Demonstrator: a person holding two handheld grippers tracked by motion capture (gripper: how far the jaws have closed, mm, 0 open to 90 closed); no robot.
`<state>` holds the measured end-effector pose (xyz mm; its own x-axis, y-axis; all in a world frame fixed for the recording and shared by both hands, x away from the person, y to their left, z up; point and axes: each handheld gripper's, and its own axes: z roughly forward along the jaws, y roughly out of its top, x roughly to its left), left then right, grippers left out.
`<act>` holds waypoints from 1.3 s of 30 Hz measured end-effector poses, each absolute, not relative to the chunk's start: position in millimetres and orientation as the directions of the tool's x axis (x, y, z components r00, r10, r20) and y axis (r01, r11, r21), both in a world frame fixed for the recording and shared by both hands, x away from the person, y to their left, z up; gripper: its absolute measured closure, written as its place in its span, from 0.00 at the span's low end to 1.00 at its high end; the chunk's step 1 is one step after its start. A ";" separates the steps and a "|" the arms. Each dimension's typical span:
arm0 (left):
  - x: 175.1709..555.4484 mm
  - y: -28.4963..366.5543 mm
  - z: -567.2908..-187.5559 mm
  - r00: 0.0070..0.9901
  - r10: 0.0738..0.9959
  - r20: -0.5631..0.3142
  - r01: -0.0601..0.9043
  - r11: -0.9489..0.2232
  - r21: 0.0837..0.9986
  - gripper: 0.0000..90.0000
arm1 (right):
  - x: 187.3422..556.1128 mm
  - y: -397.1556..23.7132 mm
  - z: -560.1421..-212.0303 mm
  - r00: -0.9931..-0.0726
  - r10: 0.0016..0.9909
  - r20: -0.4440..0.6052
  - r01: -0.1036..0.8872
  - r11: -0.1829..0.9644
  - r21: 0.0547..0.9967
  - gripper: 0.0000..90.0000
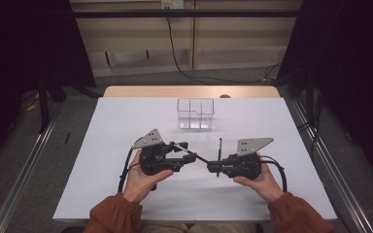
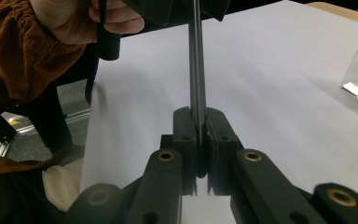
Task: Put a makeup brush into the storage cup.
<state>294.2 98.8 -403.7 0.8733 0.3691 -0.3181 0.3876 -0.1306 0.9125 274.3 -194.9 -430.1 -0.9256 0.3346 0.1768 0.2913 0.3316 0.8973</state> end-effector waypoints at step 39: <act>295.3 95.4 -390.7 0.884 0.286 -0.370 0.406 -0.077 0.911 0.89 | 271.4 -186.0 -437.8 -0.938 0.309 0.156 0.271 0.375 0.887 0.93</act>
